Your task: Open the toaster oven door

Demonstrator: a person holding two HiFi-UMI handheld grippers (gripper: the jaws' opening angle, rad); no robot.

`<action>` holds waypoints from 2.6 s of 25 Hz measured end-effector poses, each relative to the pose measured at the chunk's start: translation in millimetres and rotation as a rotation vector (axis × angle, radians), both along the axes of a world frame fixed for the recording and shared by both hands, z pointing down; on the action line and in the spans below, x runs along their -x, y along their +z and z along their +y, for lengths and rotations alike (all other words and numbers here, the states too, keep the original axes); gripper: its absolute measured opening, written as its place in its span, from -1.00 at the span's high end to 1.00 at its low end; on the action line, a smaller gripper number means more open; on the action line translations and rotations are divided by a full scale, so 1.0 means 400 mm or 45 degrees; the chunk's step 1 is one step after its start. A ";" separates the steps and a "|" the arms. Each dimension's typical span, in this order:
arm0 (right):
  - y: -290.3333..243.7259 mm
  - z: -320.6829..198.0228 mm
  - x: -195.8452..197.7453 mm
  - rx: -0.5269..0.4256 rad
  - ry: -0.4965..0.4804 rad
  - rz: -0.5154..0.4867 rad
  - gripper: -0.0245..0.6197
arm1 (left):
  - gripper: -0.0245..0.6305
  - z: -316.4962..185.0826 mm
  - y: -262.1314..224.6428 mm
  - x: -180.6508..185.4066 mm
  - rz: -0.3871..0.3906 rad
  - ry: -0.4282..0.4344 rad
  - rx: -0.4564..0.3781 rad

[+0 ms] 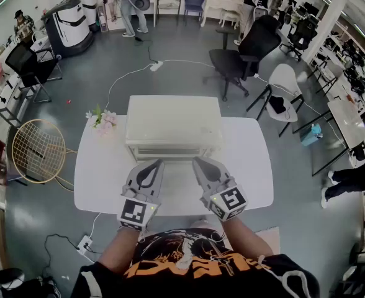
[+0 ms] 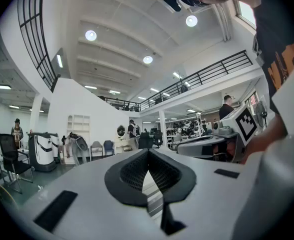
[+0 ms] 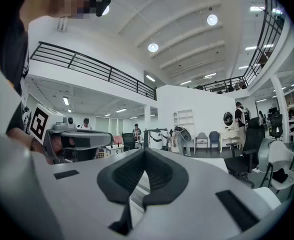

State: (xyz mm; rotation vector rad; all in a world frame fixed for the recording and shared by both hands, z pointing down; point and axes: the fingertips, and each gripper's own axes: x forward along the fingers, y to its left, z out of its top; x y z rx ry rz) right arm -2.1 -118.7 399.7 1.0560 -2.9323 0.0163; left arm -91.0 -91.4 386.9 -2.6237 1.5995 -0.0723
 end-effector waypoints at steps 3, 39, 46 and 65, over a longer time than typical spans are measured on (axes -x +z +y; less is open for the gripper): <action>0.013 0.003 0.003 0.005 0.003 0.004 0.88 | 0.86 0.005 0.011 -0.002 0.002 0.007 0.004; 0.279 -0.203 -0.098 0.384 0.147 0.105 0.66 | 0.75 -0.160 0.206 -0.076 -0.199 0.102 0.221; 0.395 -0.267 -0.178 0.603 0.286 0.171 0.66 | 0.75 -0.183 0.244 -0.155 -0.277 0.199 0.251; 0.432 -0.294 -0.138 0.999 0.203 -0.050 0.66 | 0.75 -0.177 0.292 -0.168 -0.341 0.225 0.299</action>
